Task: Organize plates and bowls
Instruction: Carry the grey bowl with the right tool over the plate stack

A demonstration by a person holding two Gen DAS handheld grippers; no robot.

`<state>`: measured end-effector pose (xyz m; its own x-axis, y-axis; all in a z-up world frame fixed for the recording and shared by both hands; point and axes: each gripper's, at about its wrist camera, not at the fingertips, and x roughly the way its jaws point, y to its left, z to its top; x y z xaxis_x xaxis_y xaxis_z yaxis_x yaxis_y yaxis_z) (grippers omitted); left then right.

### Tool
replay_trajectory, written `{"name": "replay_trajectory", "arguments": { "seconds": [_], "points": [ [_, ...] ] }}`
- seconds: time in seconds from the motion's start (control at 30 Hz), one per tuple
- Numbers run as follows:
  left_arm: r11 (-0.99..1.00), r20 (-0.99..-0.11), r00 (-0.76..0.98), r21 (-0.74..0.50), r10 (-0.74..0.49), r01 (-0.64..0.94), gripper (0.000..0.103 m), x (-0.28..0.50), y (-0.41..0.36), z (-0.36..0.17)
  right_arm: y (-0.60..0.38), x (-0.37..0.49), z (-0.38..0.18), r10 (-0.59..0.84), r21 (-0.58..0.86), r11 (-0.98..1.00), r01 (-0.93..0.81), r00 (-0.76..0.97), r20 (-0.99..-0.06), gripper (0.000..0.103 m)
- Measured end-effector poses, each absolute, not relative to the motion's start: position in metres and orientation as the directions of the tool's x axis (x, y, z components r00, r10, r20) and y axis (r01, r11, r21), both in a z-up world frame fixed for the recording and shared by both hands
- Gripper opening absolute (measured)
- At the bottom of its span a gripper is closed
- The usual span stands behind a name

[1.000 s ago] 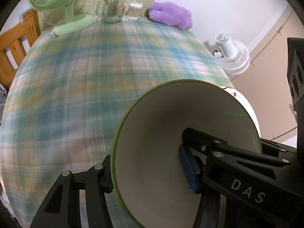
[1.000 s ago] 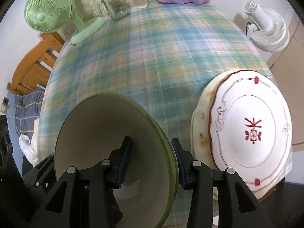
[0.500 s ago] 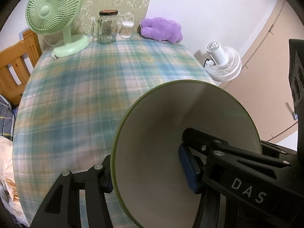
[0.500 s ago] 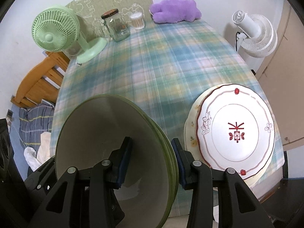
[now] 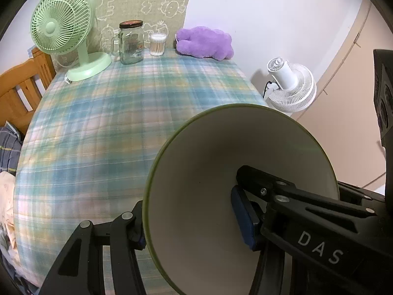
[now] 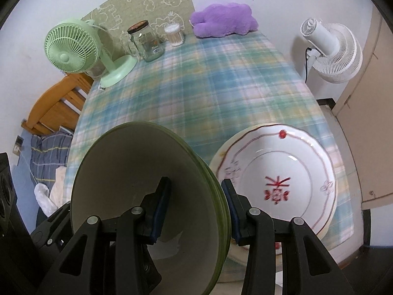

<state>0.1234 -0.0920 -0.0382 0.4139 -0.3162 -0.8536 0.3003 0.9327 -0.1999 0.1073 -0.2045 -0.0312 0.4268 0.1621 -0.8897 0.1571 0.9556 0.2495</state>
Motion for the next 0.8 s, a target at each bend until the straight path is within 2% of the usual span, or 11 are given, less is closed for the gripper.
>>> {"name": "replay_trajectory", "arguments": {
  "seconds": [0.8],
  "points": [
    [0.944, -0.869, 0.387, -0.228, -0.309, 0.240, 0.056, 0.123, -0.192, -0.056, -0.304, 0.112, -0.044, 0.168, 0.230, 0.965, 0.124, 0.380, -0.910, 0.045]
  ]
}}
